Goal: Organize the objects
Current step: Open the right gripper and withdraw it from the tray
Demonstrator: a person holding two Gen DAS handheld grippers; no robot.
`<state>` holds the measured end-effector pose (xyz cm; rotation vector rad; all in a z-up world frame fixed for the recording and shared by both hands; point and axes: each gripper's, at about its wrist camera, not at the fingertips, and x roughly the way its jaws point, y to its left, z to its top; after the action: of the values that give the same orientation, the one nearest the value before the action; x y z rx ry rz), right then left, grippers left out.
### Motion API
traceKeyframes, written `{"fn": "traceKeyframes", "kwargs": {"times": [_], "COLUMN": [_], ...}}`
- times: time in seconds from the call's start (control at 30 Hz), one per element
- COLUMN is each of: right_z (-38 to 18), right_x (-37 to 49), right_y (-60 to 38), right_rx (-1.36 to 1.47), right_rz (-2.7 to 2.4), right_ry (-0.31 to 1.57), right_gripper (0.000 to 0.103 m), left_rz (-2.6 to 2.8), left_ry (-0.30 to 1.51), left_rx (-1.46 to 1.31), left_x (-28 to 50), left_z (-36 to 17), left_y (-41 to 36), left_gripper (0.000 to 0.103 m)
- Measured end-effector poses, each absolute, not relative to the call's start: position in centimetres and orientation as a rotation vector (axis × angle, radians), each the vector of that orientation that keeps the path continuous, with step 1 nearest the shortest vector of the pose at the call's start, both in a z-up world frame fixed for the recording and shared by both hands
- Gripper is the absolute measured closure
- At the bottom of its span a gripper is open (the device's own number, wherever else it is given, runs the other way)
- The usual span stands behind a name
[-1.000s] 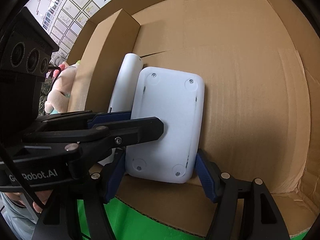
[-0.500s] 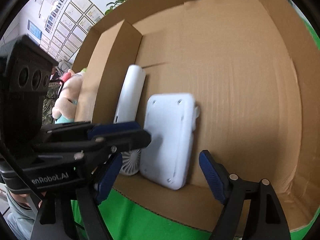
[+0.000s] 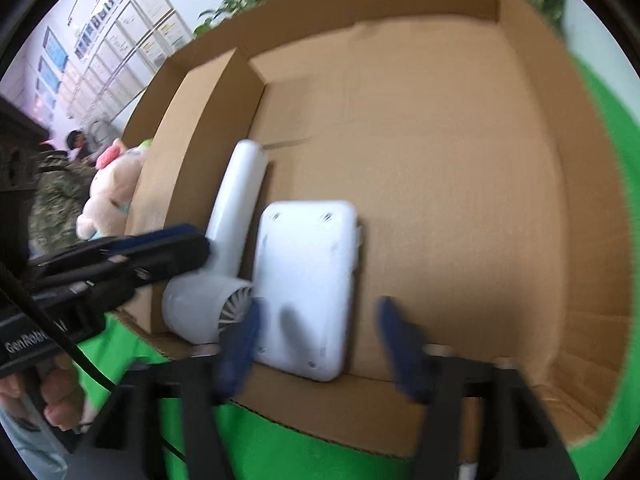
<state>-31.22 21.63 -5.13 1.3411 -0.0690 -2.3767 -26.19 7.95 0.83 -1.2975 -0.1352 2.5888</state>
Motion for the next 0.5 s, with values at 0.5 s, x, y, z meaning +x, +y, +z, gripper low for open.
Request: {"fn": "traceKeyframes", "kwargs": {"times": [0.5], "right_z": [2.2], "right_x": [-21.6], "right_y": [25.6], "right_rx": [0.905], "right_rz": [-2.639], "right_ry": [0.014], "right_gripper": [0.001], "left_rz": [3.053], "left_ry": [0.177], "left_rx": [-0.892], "left_x": [-19.5], "left_z": [3.8], "left_y": [10.4], "left_gripper": [0.016]}}
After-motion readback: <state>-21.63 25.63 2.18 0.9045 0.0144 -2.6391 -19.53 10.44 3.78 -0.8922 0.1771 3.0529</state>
